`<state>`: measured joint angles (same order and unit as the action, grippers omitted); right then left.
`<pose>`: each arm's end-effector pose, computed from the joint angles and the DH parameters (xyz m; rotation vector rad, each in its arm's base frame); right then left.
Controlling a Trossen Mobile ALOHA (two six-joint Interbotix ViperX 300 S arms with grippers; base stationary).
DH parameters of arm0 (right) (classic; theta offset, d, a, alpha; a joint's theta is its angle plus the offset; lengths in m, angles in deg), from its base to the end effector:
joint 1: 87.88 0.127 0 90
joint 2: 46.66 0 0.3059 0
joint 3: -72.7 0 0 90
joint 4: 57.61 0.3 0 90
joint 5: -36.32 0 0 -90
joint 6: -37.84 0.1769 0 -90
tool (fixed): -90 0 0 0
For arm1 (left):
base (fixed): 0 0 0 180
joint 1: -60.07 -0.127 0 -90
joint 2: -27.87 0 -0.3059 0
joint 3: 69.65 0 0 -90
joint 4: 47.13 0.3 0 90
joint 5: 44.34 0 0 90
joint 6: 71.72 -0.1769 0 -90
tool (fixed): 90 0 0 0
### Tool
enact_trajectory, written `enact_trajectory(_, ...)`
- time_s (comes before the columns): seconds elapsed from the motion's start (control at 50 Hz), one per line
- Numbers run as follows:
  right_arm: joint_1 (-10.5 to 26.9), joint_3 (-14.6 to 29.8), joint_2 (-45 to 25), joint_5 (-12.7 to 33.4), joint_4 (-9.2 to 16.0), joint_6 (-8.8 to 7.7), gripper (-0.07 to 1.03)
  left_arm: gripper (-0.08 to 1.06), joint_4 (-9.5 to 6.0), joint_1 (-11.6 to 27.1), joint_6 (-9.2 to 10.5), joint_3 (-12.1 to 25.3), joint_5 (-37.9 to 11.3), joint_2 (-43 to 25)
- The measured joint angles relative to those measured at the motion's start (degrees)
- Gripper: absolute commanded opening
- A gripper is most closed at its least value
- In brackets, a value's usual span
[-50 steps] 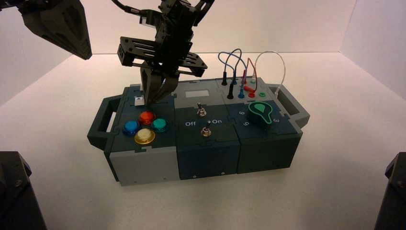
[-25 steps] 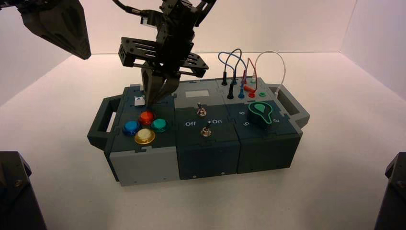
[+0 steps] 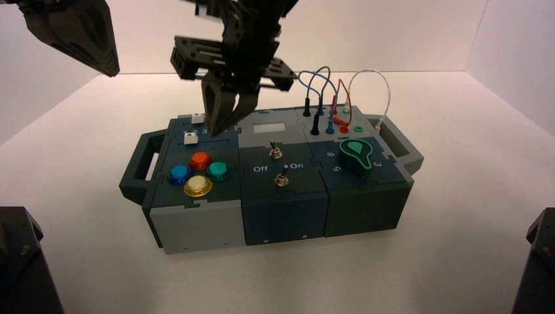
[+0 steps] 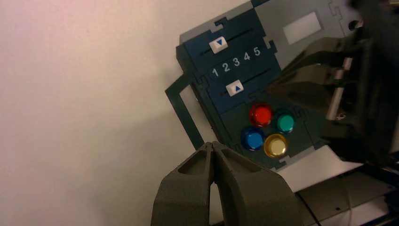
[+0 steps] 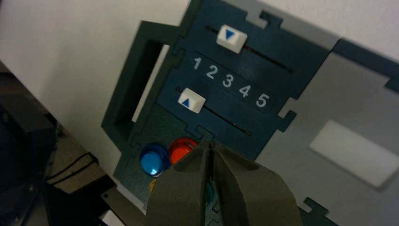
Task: Move the bottom slider to position 2.
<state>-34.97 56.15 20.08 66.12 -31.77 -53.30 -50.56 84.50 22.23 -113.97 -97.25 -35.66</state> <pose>0.2218 0.3570 0.0569 -0.1228 1.3104 0.7612 0.1855 -0.0935 0.1421 0.1441 1.2401 -0.3466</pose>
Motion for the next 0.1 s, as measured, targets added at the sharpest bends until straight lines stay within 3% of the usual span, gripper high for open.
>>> enact_trajectory(0.1,0.00,0.00,0.26,0.35,-0.97,0.00,-0.02,-0.03,0.62,0.09,0.00,0.00,0.53,-0.09)
